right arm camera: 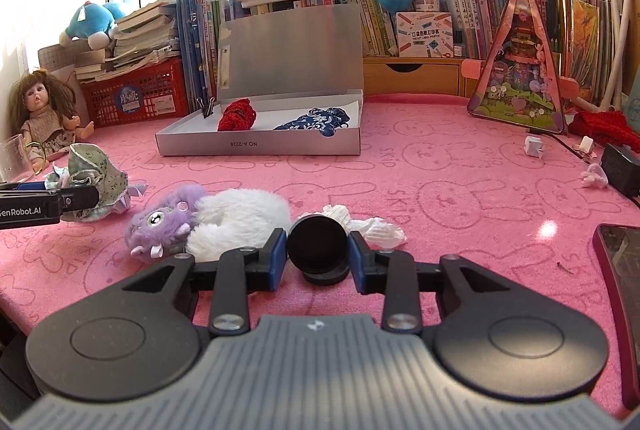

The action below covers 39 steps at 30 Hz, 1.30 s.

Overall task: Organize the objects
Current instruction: 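Close the right tool on the black lens cap while the left tool lifts the scrunchie bundle, then carry the scrunchie bundle in the left tool while the right tool carries the lens cap to the box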

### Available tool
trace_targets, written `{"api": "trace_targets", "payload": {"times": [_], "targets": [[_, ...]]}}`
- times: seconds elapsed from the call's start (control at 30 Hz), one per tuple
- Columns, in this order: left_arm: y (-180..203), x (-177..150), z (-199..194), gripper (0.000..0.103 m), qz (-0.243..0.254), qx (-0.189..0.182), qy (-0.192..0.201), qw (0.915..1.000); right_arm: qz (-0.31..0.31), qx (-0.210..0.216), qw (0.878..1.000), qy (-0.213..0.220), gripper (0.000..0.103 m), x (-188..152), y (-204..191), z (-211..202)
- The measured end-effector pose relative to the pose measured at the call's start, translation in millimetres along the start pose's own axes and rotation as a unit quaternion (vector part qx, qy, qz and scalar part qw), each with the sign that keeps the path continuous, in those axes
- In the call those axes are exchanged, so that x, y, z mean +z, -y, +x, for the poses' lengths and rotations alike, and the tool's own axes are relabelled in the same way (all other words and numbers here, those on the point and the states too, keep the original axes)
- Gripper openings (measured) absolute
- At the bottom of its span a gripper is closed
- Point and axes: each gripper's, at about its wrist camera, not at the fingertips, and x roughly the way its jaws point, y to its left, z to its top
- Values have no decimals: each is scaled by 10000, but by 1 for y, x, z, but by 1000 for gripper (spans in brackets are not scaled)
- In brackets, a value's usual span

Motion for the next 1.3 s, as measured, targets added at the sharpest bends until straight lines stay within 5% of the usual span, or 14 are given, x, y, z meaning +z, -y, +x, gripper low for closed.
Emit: {"api": "trace_targets", "payload": {"times": [0.6, 1.3], "targets": [[-1, 37, 22, 73, 33, 62, -4, 10000, 63, -234, 9997, 53, 38, 37, -6, 28], [-9, 81, 91, 73, -63, 3, -342, 9994, 134, 226, 9996, -106, 38, 89, -5, 77]]}}
